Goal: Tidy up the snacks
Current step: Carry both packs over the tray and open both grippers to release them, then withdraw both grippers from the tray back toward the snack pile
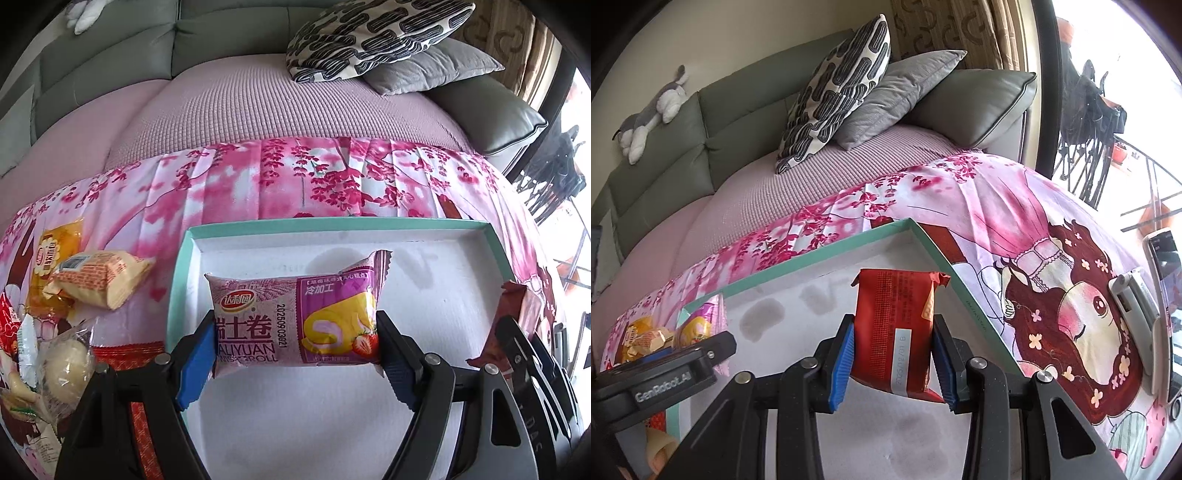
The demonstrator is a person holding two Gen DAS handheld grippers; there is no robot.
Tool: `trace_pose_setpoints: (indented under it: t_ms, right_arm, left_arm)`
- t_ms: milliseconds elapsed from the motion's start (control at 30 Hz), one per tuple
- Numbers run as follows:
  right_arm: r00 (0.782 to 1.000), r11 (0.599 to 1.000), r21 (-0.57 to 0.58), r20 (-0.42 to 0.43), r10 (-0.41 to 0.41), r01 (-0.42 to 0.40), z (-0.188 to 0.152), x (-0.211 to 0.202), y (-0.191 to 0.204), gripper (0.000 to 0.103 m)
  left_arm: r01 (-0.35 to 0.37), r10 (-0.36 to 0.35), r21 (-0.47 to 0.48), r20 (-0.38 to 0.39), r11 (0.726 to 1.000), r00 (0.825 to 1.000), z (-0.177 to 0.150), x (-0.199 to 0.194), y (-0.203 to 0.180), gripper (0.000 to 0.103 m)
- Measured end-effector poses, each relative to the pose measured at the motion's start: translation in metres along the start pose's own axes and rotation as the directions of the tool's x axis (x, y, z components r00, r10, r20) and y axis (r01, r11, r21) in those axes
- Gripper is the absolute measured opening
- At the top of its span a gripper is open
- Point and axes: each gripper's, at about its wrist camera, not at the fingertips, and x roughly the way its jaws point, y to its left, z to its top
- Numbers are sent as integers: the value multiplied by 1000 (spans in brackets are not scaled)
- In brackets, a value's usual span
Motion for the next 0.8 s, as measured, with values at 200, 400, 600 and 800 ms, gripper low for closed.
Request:
trace_pose_setpoints:
  t_ms: [200,400,600,800]
  right_arm:
    - [1000,1000,3,-4,1,-1,0,2,-2,42]
    - [1000,1000,11,-15,4,-4,0,4,-3,42]
    - [1000,1000,9,-23,6,-6,0,5,-3,62]
    - [1000,1000,-11,-4,7,-7,1,1,0,93]
  left_arm:
    - [-12,12,17,-4,1000,1000,0,3,-6,84]
    - [-37,37,20,-3,999,999,-5,-7,-3,88]
    - [-81,81,10,38,997,996,-5,-20,1,92]
    - [-113,115,-27,70,993,991,-4,-25,5,95]
